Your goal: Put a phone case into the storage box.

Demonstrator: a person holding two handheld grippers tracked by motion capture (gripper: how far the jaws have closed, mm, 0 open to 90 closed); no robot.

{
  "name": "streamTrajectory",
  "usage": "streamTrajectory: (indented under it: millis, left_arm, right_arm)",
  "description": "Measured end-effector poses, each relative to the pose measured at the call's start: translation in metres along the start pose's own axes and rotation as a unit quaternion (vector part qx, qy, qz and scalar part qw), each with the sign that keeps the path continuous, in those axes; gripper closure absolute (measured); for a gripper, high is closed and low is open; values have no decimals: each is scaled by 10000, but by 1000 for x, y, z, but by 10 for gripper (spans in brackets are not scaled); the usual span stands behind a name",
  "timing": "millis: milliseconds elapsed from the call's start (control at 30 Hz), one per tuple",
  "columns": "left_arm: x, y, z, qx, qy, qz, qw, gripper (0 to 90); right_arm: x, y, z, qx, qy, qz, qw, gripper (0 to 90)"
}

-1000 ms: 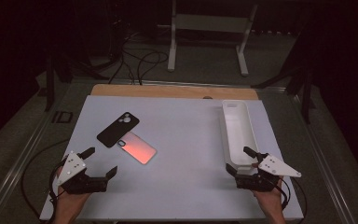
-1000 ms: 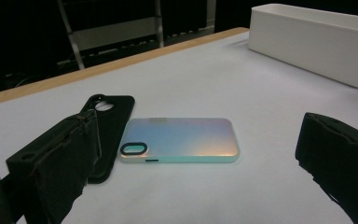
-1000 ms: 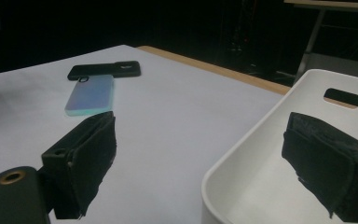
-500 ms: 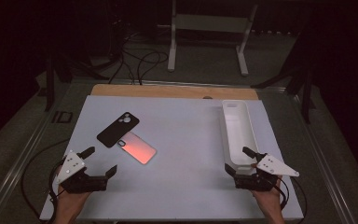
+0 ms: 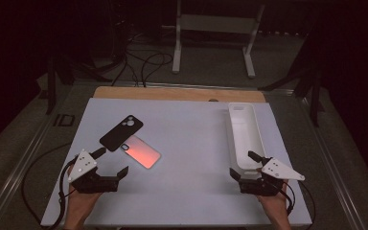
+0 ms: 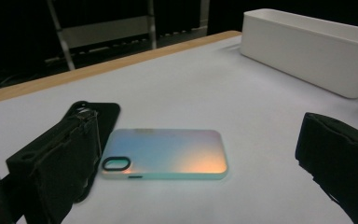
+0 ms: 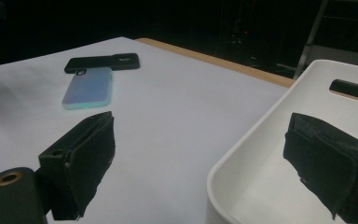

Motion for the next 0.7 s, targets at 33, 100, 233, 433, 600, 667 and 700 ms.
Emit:
streamTrajectory:
  millis: [33, 100, 233, 433, 600, 667, 700]
  left_arm:
    - [0, 0, 3, -16, -17, 1, 10000, 5]
    - [2, 0, 8, -42, -53, -28, 10000, 5]
    - [6, 0, 18, -67, -52, -55, 9999, 5]
    - [14, 2, 35, -141, -103, 18, 9998, 5]
    - [17, 1, 51, -197, -160, -80, 9996, 8]
    - [17, 0, 57, -198, -182, -132, 9995, 14]
    - [18, -1, 60, -194, -181, -165, 9995, 18]
  right_arm:
    - [0, 0, 0, -6, -11, 2, 10000, 89]
    - [0, 0, 0, -8, -21, 0, 10000, 89]
    - [0, 1, 0, -29, 0, 1, 10000, 89]
    - [1, 3, 0, -47, 14, 23, 10000, 89]
    - [0, 3, 1, -41, -13, 13, 10000, 89]
    - [0, 3, 1, -56, -15, 18, 10000, 89]
    - [0, 3, 1, -62, -20, 30, 10000, 89]
Point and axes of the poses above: each handheld gripper's, and its own axes: z roughly forward along the jaws, x roughly out of its top, y roughly to its right, the point moved 6 cm from there along z, roughly forward along the jaws, and after that the axes turned 10 degrees about y, right-handed, at the moved point
